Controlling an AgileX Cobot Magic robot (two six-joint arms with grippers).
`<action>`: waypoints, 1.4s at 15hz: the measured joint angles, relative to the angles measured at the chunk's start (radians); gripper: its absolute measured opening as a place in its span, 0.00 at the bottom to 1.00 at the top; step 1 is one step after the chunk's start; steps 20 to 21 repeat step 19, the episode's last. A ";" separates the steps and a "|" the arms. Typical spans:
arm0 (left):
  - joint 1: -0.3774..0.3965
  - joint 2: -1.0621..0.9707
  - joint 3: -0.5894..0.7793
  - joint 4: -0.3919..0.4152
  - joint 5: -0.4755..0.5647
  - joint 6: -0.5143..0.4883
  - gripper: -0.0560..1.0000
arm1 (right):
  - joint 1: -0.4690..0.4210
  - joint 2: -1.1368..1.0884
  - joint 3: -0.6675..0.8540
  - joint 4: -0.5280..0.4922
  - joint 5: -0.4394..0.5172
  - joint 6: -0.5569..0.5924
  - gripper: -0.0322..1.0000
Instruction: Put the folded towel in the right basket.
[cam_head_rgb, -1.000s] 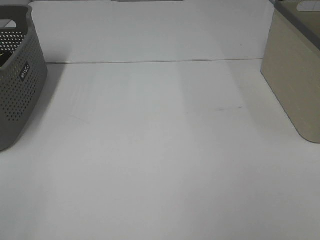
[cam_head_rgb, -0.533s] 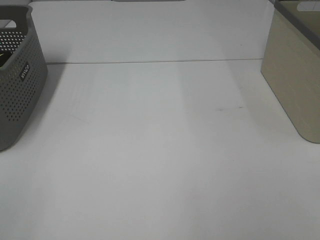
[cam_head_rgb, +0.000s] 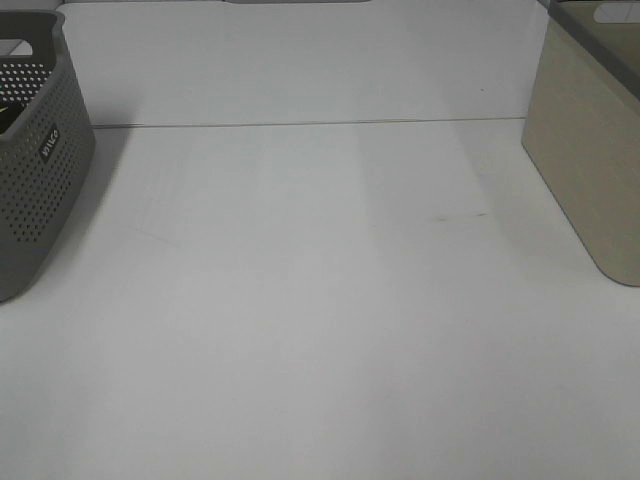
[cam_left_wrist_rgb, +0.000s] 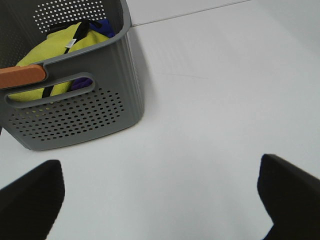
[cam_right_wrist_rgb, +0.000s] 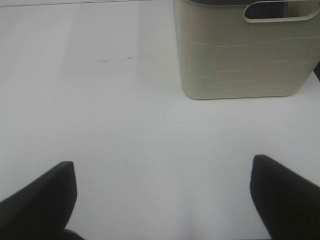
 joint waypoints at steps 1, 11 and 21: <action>0.000 0.000 0.000 0.000 0.000 0.000 0.99 | 0.000 -0.001 0.000 0.000 0.000 0.000 0.87; 0.000 0.000 0.000 0.000 0.000 0.000 0.99 | 0.000 -0.032 0.000 -0.001 0.000 0.000 0.87; 0.000 0.000 0.000 0.000 0.000 0.000 0.99 | 0.000 -0.032 0.000 -0.001 0.000 0.000 0.87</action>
